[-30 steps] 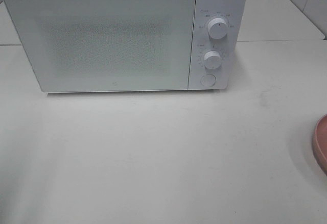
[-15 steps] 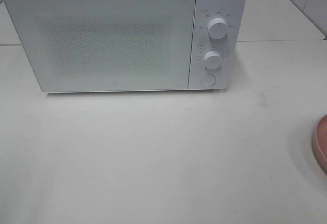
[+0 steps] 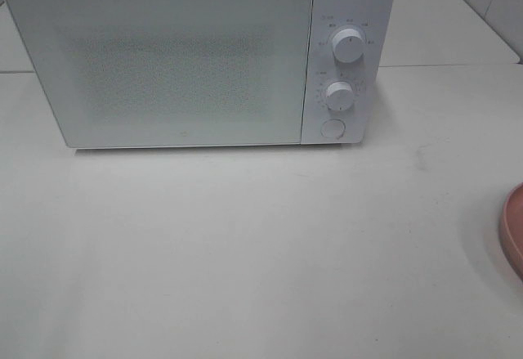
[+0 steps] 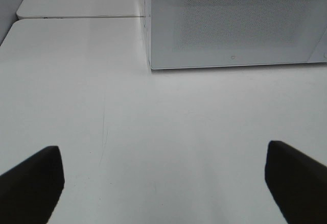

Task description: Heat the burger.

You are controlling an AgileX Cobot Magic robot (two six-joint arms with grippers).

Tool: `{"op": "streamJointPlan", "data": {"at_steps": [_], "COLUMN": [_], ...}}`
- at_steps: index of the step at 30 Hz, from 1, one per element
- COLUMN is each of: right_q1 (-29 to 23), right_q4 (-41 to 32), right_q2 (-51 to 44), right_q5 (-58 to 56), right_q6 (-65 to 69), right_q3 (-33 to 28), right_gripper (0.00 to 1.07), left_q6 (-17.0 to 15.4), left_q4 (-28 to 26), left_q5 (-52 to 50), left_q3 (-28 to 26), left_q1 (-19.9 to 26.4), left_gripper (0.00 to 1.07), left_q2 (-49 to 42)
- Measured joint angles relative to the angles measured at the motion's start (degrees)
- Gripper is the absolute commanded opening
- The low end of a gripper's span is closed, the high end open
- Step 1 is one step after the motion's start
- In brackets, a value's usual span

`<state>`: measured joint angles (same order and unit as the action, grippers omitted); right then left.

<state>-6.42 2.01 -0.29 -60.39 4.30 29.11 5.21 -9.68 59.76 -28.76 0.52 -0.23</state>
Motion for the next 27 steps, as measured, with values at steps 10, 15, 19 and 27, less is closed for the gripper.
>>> {"op": "streamJointPlan", "data": {"at_steps": [10,15,19,27], "right_q1": [0.0,0.0,0.0,0.0], "right_q4": [0.0,0.0,0.0,0.0], "right_q2": [0.0,0.0,0.0,0.0], "right_q5": [0.0,0.0,0.0,0.0], "right_q6": [0.0,0.0,0.0,0.0], "right_q3": [0.0,0.0,0.0,0.0], "right_gripper": [0.76,0.76,0.76,0.76], "left_q6": [0.0,0.0,0.0,0.0], "left_q4": [0.0,0.0,0.0,0.0], "left_q5": [0.0,0.0,0.0,0.0], "left_q3": [0.0,0.0,0.0,0.0], "left_q1": [0.0,0.0,0.0,0.0], "left_gripper": [1.0,1.0,1.0,1.0], "left_q2": [0.0,0.0,0.0,0.0]}}
